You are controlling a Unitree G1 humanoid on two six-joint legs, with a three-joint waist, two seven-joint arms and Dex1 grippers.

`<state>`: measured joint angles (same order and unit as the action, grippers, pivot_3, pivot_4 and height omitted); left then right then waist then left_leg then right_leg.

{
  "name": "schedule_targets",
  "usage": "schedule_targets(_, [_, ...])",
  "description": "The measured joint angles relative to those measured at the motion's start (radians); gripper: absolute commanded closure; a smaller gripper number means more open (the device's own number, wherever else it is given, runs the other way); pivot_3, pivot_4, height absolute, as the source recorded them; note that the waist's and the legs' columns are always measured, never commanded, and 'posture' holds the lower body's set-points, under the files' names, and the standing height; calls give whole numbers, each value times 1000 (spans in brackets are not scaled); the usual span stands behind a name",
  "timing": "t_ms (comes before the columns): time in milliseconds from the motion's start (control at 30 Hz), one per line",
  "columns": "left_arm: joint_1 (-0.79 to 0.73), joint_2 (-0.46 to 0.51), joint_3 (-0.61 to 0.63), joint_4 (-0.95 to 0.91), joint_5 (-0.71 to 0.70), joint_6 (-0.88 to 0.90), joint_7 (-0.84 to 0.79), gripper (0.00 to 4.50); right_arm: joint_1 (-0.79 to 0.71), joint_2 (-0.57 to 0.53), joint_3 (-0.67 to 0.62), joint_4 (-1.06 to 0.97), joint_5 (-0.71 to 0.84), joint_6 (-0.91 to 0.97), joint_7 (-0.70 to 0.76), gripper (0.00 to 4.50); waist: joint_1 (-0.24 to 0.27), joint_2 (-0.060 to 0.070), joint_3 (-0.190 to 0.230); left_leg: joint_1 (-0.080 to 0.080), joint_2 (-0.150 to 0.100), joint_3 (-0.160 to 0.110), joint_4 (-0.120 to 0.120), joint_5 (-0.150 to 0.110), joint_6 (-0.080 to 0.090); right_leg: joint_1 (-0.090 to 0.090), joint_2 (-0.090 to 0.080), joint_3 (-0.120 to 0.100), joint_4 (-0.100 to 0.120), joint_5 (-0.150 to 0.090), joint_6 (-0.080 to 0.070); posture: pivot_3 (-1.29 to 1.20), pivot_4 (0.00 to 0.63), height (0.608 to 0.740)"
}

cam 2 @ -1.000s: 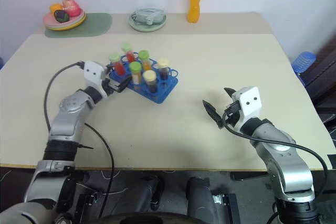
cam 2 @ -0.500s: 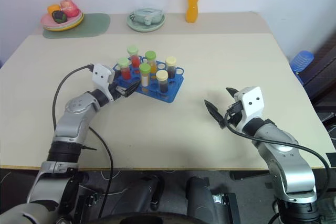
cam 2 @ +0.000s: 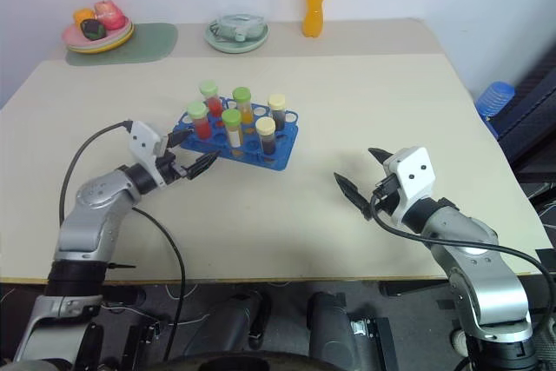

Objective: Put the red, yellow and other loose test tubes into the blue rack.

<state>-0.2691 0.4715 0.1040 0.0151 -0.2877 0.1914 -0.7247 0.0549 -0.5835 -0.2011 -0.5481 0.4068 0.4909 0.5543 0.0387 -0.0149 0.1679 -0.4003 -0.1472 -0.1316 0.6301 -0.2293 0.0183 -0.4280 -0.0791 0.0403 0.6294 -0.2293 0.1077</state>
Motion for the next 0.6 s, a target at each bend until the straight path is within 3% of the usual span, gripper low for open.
schedule_targets(300, [149, 120, 107, -52, -78, -48, -109, 85, 60, -17, -19, 26, 0, -54, 54, 0, 0, 0, 0, 0, 0, 0, -1, 0, 1, 0, 0, 0, -1, 0, 0, 0, 150, 740])
schedule_targets(600, [273, 220, 199, -99, -147, -39, -192, 85, 180, -35, -124, 25, 10, -94, 119, 0, -1, 1, 0, 0, 1, 0, -1, -1, 0, 0, 0, 0, -1, -2, -3, 0, 150, 740])
